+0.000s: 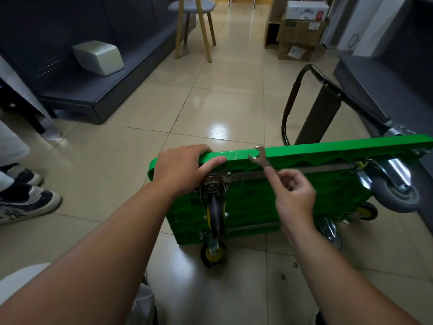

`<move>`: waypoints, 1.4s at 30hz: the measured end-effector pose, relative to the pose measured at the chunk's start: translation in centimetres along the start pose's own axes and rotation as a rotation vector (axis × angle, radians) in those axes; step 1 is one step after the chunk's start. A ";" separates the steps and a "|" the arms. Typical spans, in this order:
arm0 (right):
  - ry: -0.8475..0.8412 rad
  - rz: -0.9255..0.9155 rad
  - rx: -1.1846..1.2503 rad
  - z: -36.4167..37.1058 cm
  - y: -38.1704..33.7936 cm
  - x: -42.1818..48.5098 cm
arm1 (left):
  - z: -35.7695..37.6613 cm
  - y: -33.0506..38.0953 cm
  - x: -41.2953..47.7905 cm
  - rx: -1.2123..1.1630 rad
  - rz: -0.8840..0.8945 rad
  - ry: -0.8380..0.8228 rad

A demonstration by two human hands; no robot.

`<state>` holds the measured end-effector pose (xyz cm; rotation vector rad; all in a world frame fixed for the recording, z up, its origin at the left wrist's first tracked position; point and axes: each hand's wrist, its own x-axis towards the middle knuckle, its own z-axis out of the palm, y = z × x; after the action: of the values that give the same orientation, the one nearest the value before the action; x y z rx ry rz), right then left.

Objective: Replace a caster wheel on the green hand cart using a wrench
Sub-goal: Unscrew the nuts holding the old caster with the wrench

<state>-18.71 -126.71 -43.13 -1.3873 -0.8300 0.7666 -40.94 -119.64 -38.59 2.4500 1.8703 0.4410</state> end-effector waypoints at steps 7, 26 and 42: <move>0.017 0.330 0.180 3.6 7.4 -3.8 | 0.1 -0.1 0.0 0.019 0.014 0.012; 0.085 -0.026 -0.299 2.9 5.9 -0.2 | 0.5 -0.2 0.5 0.030 0.002 0.022; -0.176 -1.271 -1.338 2.5 -8.2 2.8 | 0.1 0.1 0.1 -0.009 -0.008 0.004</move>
<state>-19.54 -123.39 -34.74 -1.4131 -2.2273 -0.8620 -40.81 -119.61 -38.64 2.4370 1.8749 0.4531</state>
